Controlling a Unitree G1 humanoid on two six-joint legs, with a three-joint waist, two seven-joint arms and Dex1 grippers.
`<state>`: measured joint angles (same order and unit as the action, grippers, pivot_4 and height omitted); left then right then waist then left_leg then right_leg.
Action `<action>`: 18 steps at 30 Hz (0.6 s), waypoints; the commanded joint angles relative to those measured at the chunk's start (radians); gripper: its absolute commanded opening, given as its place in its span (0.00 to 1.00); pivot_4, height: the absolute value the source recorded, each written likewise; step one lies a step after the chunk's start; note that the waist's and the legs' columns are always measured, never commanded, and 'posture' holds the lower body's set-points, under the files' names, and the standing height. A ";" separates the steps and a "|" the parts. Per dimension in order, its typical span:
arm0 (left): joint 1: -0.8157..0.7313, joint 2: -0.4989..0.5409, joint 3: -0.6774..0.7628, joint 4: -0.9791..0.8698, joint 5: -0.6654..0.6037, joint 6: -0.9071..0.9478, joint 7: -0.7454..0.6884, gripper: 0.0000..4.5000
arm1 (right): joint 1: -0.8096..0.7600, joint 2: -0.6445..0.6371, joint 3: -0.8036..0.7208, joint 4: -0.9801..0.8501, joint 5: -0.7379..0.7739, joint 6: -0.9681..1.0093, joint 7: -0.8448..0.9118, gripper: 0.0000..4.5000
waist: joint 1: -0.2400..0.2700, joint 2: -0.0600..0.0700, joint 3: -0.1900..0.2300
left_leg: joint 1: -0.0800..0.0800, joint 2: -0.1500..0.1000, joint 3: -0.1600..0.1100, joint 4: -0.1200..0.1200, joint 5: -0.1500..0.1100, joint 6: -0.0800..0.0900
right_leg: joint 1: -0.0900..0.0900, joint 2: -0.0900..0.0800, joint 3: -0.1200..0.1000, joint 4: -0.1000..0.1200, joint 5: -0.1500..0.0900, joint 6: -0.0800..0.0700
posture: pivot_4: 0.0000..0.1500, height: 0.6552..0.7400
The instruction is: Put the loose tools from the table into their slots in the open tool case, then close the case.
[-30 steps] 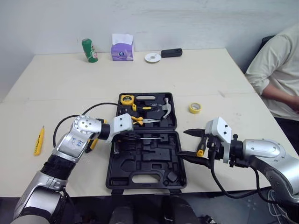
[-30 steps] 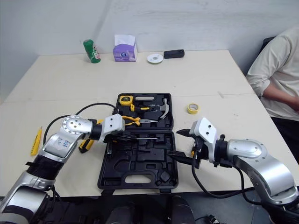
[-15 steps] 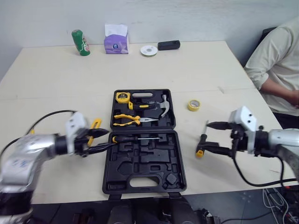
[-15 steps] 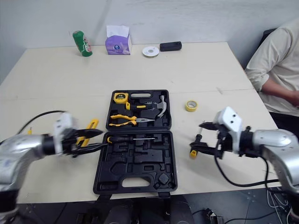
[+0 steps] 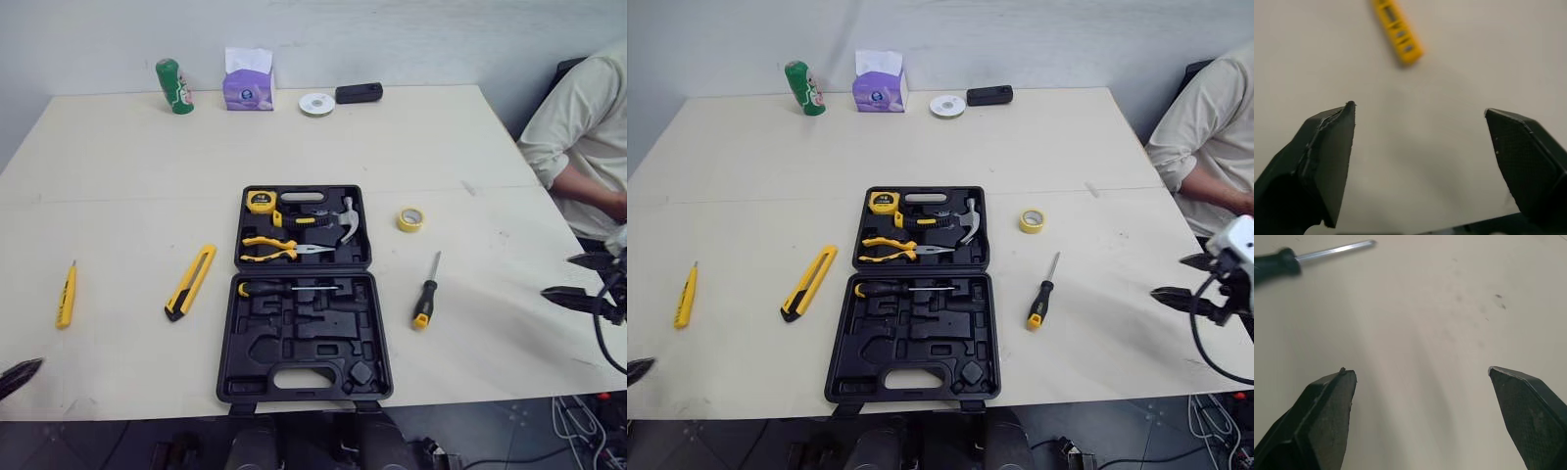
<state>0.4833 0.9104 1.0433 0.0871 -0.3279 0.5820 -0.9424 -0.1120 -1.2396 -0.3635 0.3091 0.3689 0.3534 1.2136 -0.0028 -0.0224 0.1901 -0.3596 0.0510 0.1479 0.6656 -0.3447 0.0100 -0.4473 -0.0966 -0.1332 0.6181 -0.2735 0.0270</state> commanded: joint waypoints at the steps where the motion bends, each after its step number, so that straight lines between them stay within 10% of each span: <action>1: 0.009 0.053 0.044 0.135 0.027 -0.081 0.005 0.99 | -0.018 -0.025 -0.056 0.063 -0.017 -0.044 0.007 1.00 | -0.003 0.000 0.000 | 0.000 0.000 0.000 0.000 0.000 0.000 | 0.000 0.000 0.000 0.000 0.000 0.000 | 1.00 0.83; 7: -0.071 0.082 -0.051 0.193 0.005 -0.107 0.000 0.99 | 0.020 0.038 -0.082 -0.029 0.002 -0.019 -0.054 1.00 | -0.004 0.003 0.001 | 0.000 0.001 0.001 -0.002 -0.002 -0.002 | -0.001 -0.001 0.001 0.001 0.000 0.000 | 1.00 0.83; 18: -0.278 0.056 -0.376 -0.306 -0.225 0.086 -0.064 0.99 | 0.132 0.324 -0.181 -0.726 0.243 0.480 -0.435 1.00 | 0.002 0.004 0.001 | 0.001 0.001 0.000 -0.001 0.000 -0.008 | 0.000 -0.001 0.002 0.004 0.000 0.000 | 1.00 0.83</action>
<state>0.2214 0.9581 0.6810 -0.1593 -0.5098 0.6466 -1.0066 0.0225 -0.9240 -0.5171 -0.3395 0.5761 0.7703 0.8497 -0.0011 -0.0189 0.1915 -0.3586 0.0522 0.1481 0.6642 -0.3440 0.0020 -0.4472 -0.0972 -0.1315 0.6231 -0.2735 0.0268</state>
